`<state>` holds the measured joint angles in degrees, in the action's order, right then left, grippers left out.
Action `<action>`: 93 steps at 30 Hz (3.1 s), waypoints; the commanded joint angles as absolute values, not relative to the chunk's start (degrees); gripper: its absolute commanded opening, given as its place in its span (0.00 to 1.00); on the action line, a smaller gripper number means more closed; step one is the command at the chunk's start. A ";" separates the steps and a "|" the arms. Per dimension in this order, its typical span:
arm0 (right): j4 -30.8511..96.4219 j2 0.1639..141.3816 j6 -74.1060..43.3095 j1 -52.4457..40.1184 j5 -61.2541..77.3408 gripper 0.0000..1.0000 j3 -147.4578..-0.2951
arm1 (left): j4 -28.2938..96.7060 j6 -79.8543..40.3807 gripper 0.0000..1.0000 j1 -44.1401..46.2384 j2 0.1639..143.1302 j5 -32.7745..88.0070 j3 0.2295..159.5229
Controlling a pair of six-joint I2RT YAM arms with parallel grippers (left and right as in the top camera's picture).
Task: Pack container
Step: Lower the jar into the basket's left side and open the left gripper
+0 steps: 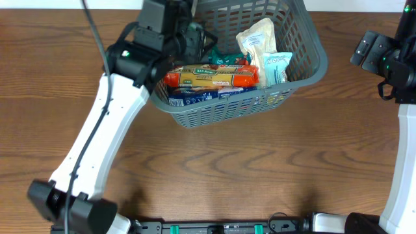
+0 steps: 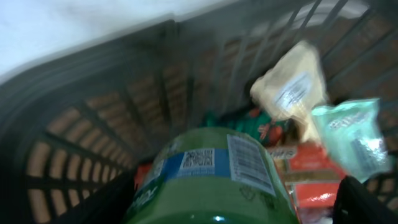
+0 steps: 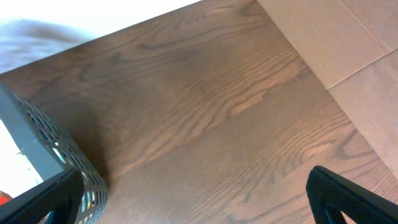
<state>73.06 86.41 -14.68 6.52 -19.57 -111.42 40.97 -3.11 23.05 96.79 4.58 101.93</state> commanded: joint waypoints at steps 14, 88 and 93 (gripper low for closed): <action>73.12 86.37 -15.40 6.76 -20.53 0.99 -111.70 | 46.15 -2.59 0.06 23.22 107.28 4.99 102.61; 73.12 86.37 -15.40 6.76 -20.53 0.99 -111.70 | 79.72 -18.76 0.06 -0.58 93.19 -18.81 114.50; 73.12 86.37 -15.40 6.76 -20.53 0.99 -111.70 | 79.88 -18.76 0.06 -0.58 95.94 -18.81 114.48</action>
